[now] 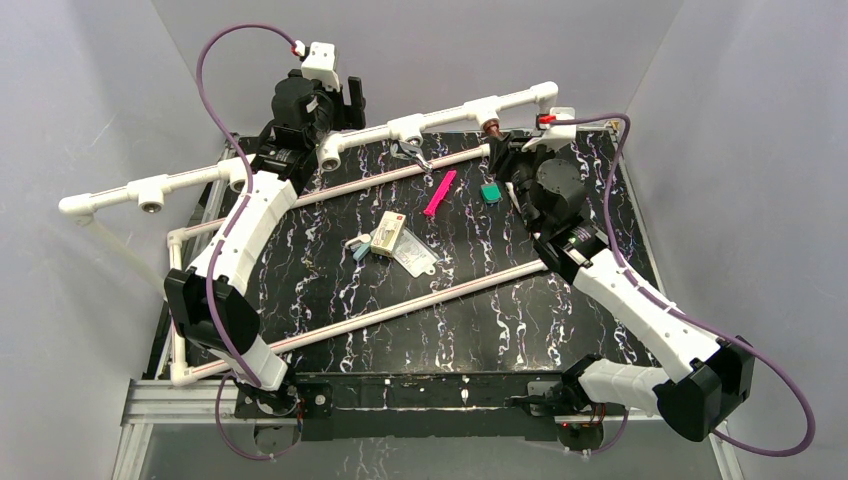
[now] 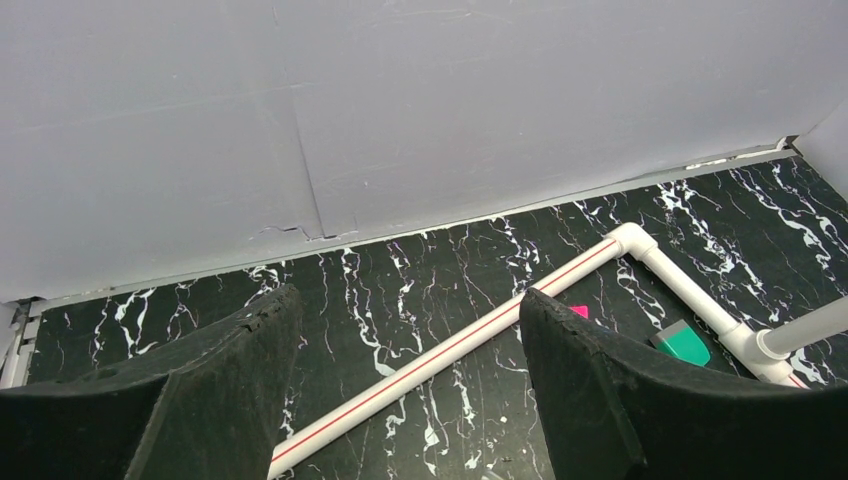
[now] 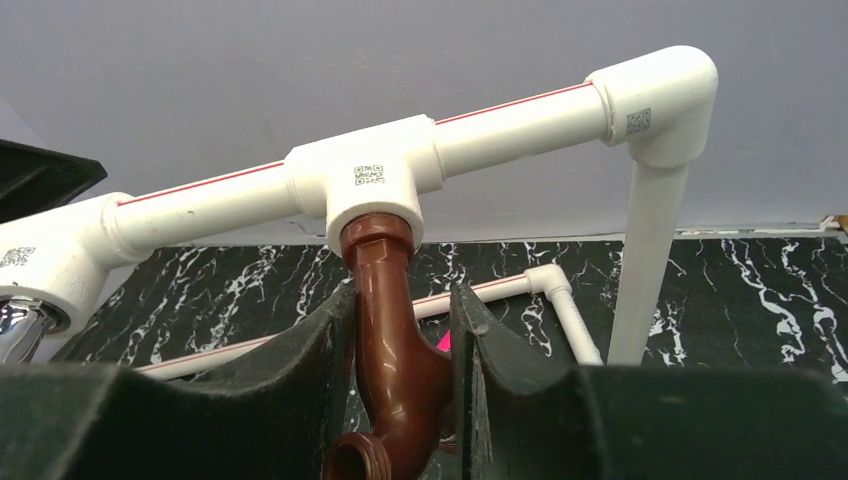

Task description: Install the water faucets

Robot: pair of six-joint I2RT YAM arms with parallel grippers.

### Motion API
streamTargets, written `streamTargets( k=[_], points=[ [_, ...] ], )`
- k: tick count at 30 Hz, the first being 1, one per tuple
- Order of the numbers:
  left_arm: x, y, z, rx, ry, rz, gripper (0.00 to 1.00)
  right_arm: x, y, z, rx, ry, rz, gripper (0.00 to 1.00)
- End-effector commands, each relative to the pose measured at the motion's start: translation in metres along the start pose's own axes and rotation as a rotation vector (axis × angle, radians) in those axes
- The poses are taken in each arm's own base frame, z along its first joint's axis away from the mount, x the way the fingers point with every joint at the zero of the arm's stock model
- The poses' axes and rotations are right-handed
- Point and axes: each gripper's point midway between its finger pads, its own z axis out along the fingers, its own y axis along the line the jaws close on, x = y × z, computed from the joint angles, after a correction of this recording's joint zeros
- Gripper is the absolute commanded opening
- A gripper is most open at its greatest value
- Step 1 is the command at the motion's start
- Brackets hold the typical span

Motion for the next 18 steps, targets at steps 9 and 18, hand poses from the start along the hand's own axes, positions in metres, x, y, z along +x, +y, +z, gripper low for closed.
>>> streamTargets(
  k=[9,18],
  points=[
    [0.146,-0.010,0.003,0.031,0.420,0.027,0.77,-0.026,0.062,-0.023,-0.269,0.017,0.227,0.27],
    [0.147,-0.009,0.003,0.030,0.424,0.030,0.77,-0.051,0.060,-0.044,-0.355,-0.085,-0.012,0.82]
  ],
)
